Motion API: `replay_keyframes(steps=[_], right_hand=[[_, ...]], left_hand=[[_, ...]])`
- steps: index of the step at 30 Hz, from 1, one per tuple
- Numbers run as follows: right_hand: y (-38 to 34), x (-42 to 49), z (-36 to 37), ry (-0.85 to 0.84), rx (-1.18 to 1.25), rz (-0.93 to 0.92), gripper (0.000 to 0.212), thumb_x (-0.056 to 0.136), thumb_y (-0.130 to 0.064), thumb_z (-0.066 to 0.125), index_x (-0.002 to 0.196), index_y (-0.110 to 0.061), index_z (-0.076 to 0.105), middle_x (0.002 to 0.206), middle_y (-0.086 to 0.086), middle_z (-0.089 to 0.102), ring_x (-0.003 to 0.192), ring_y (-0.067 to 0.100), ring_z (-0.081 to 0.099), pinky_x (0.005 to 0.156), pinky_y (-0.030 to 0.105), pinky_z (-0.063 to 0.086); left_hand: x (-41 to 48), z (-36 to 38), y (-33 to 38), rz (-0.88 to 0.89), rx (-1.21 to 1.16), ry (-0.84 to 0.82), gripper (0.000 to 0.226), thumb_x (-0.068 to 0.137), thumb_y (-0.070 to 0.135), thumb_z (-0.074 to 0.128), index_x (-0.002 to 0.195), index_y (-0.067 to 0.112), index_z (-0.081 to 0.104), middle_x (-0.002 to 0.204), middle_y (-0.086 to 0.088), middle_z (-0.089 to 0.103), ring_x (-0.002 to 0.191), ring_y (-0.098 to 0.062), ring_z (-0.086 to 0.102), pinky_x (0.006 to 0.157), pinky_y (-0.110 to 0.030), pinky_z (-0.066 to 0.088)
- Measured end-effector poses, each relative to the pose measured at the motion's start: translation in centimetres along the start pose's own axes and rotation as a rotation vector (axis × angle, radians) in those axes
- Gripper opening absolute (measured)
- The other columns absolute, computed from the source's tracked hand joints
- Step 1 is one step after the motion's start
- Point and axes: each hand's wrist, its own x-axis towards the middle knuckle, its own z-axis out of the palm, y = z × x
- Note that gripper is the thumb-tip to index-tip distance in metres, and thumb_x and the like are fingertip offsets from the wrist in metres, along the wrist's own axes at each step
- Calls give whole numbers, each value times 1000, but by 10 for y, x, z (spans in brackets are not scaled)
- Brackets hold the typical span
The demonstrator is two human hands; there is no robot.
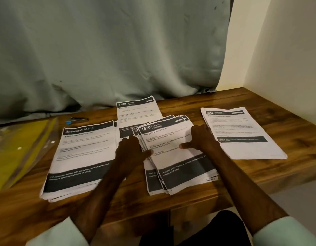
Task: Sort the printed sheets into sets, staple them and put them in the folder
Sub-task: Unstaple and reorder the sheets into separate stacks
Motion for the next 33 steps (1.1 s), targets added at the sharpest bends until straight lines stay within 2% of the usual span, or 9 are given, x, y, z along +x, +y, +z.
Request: replay_keyframes(steps=[8, 10, 12, 15, 21, 26, 29, 31, 33], right_hand=[[-10, -7, -15, -52, 59, 19, 90, 73, -47, 86, 142, -7, 45, 145, 15, 53, 133, 32, 49, 110, 41, 38], [-12, -12, -17, -60, 72, 34, 89, 75, -47, 85, 143, -6, 44, 146, 15, 52, 134, 32, 48, 110, 40, 37], [-13, -18, -18, -51, 82, 47, 89, 75, -48, 85, 142, -5, 45, 145, 15, 53, 133, 32, 49, 109, 38, 38], [-13, -23, -17, -28, 100, 38, 88, 74, -52, 85, 139, -6, 48, 142, 14, 56, 128, 29, 53, 104, 35, 41], [-12, -33, -14, -7, 169, 7, 88, 74, -51, 85, 140, -8, 48, 143, 12, 56, 128, 28, 53, 100, 31, 42], [0, -48, -22, -32, 437, -73, 64, 87, -29, 79, 140, -9, 51, 142, 6, 56, 129, 26, 52, 88, 22, 37], [11, -46, -21, -54, 683, -49, 50, 81, -38, 83, 122, -18, 65, 125, 1, 68, 109, 21, 64, 81, 27, 45], [18, -49, -18, -73, 902, -41, 45, 73, -42, 89, 110, -29, 67, 111, -9, 74, 99, 17, 71, 77, 32, 54], [21, -52, -16, -119, 1082, -40, 57, 68, -44, 92, 116, -30, 65, 110, -7, 76, 97, 21, 75, 88, 45, 58]], left_hand=[[-25, -4, 46, 87, -269, -31, 62, 86, 32, 81, 140, 14, 57, 139, -8, 63, 124, -23, 63, 93, -29, 54], [-26, -8, 49, 36, -351, -45, 60, 86, 27, 81, 140, 12, 57, 141, -9, 62, 128, -24, 60, 96, -29, 51], [-25, -11, 52, -43, -470, -54, 56, 88, 21, 79, 138, 9, 57, 141, -9, 61, 128, -25, 60, 88, -24, 47], [-25, -14, 57, -217, -766, -97, 48, 88, 10, 77, 132, 6, 59, 140, -8, 62, 126, -28, 60, 86, -27, 47], [-29, -19, 64, -303, -927, -180, 45, 91, 1, 71, 134, 4, 57, 144, -12, 59, 132, -32, 55, 102, -39, 47], [-34, -18, 55, -237, -958, -122, 44, 98, 11, 65, 139, 6, 50, 137, -4, 59, 128, -33, 58, 97, -37, 50], [-41, -17, 41, -151, -998, -82, 46, 96, 27, 70, 139, 16, 55, 137, -5, 64, 121, -30, 64, 101, -54, 53], [-40, -15, 29, -95, -1025, -79, 51, 93, 37, 72, 138, 21, 56, 134, -3, 67, 116, -26, 67, 99, -55, 55], [-44, -20, 25, -35, -1056, -54, 43, 96, 31, 69, 136, 19, 59, 132, -2, 69, 114, -24, 69, 98, -52, 56]])
